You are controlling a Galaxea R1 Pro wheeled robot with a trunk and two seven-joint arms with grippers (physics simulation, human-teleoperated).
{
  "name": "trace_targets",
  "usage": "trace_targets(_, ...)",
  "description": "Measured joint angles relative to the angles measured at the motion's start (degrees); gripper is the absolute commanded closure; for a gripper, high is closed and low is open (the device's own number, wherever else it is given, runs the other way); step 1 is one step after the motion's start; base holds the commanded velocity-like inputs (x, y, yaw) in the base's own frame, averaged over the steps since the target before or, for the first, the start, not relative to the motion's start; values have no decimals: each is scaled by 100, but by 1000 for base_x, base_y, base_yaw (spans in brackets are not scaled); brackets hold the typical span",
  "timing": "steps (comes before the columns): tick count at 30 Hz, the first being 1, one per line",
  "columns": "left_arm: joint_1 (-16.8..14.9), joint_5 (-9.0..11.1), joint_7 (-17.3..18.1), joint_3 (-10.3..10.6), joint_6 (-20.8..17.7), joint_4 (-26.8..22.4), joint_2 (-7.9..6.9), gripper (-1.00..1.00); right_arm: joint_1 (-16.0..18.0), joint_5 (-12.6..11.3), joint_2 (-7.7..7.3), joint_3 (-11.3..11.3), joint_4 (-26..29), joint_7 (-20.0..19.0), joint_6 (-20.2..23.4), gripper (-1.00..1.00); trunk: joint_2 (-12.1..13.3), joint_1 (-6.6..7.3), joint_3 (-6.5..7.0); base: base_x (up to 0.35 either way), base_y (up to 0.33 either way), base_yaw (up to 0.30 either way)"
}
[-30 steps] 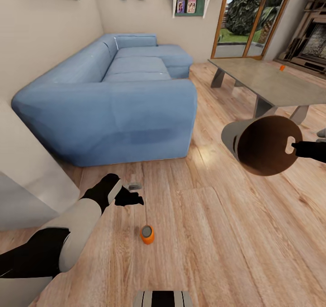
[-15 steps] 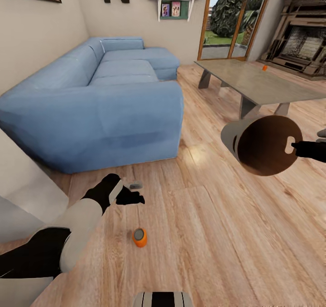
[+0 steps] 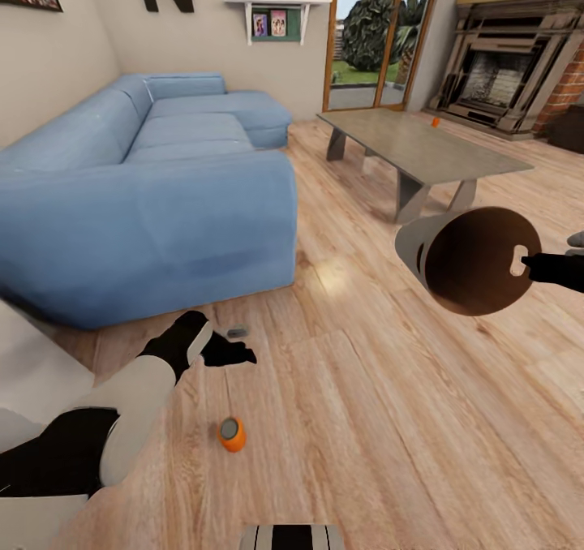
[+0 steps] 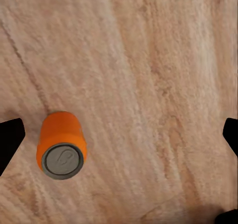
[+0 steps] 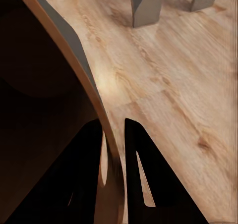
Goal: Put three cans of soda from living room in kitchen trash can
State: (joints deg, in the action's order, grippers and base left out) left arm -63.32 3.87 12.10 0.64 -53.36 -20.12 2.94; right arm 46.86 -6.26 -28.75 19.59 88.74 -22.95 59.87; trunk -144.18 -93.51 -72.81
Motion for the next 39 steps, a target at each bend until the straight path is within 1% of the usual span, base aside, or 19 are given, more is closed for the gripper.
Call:
trace_targets(1, 1, 0, 130, 6, -5, 4, -80, -100, -1, -4, 0, 0, 0, -1, 1, 100, 0, 0, 5, 0, 0, -222)
trace_targets(2, 0, -21, 385, 21, -17, 7, -254, -100, -2, -8, -3, 0, 0, 0, 1, 100, 0, 0, 11, 0, 0, -221)
trace_targets(6, -2, -33, 827, 46, -56, 9, -579, -100, -3, 11, -7, -3, 0, 0, -1, 100, 0, 0, 32, 0, 0, -221)
trace_targets(7, 0, -40, 877, 54, -78, 12, -637, -100, -4, 11, -6, -5, 0, 0, -1, 100, 0, 0, 37, 0, 0, -221)
trace_targets(8, 1, -41, 874, 57, -91, 13, -661, -100, -4, 4, -6, -6, 0, 0, 0, 100, 0, 0, 43, 0, 0, -220)
trace_targets(10, 3, -49, 644, 60, -130, 19, -720, -100, -5, -5, -6, -9, 0, -1, 1, 100, 0, 0, 53, 0, 0, -218)
trace_targets(15, 77, -35, 216, 56, -140, 18, -744, -100, -5, 59, 8, -28, -1, 5, -8, 100, 0, 0, 75, 0, 0, -145)
trace_targets(20, 153, -29, 90, 52, -116, 17, -722, -100, -5, -34, 19, -51, 3, 4, 6, 100, 0, 0, 80, 0, 0, -30)
trace_targets(23, 440, -20, 60, 42, -9, -21, -706, -100, -6, 13, 30, -69, 3, 11, 2, 100, 0, 0, 81, 0, 0, -7)
trace_targets(24, 587, -23, 54, 39, 173, -21, -703, -100, -6, 49, 59, -108, -11, 32, -1, 100, -1, -4, 59, 0, 0, -3)
trace_targets(25, 628, -18, 54, 34, 249, -14, -702, -100, -7, 57, 82, -139, -37, 46, 1, 100, -2, -6, 37, 0, 0, -2)
trace_targets(26, 678, -22, 51, 34, 376, -3, -700, -100, -6, 138, 148, -204, -24, 69, -10, 100, -3, -9, 15, 0, 0, -2)
trace_targets(28, 723, -18, 51, 32, 464, 5, -700, -100, -7, 62, 219, -278, -23, 78, 4, 100, -6, -14, -29, 0, 0, -1)
trace_targets(29, 812, -5, 56, 30, 550, 11, -699, -100, -6, 77, 292, -345, -18, 95, 1, 100, -7, -17, -51, 0, 0, 0)
trace_targets(31, 874, 14, 59, 28, 588, 12, -700, -100, -8, -25, 324, -407, -10, 98, 13, 100, -10, -22, -95, 0, 0, 0)
trace_targets(32, 932, 17, 62, 27, 620, 15, -699, -100, -6, 45, 350, -496, -11, 108, 8, 100, -11, -24, -117, 0, 0, 0)
trace_targets(35, 981, 29, 69, 25, 787, 15, -699, -100, -6, 121, 369, -580, 0, 114, 0, 100, -15, -32, -184, 0, 0, 0)
trace_targets(37, 996, 14, 71, 25, 941, 17, -699, -100, -6, 139, 374, -661, -3, 116, -3, 100, -18, -37, -228, 0, 0, 0)
trace_targets(39, 1000, 5, 72, 25, 984, 19, -698, -100, -6, 76, 378, -701, 6, 112, 6, 100, -21, -42, -272, 0, 0, 0)
